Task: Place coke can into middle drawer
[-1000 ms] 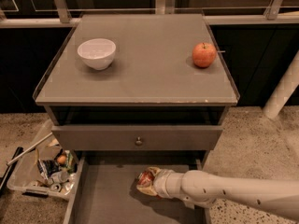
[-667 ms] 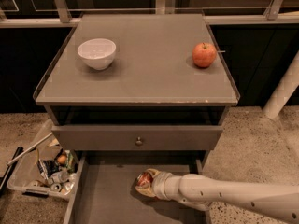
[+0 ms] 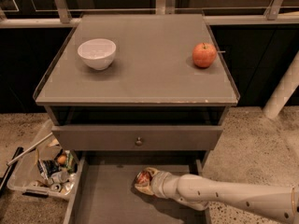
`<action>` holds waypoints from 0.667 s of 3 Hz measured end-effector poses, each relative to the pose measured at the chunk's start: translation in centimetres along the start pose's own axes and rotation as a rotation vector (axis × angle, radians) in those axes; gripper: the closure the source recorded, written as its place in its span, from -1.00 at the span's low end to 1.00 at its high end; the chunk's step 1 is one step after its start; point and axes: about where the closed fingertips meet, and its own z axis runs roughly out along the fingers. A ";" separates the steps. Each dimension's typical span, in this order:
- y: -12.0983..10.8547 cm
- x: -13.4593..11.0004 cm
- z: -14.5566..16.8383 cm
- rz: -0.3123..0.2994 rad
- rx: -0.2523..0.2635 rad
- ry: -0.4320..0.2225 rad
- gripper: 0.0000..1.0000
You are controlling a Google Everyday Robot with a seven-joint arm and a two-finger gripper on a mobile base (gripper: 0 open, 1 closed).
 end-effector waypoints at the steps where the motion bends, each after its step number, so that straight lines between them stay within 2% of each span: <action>1: 0.0 0.0 0.0 0.000 0.000 0.000 0.15; 2: 0.0 0.0 0.0 0.000 0.000 0.000 -0.31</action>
Offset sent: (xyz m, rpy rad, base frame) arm 0.0000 0.0000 0.0000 0.0000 0.0000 0.0000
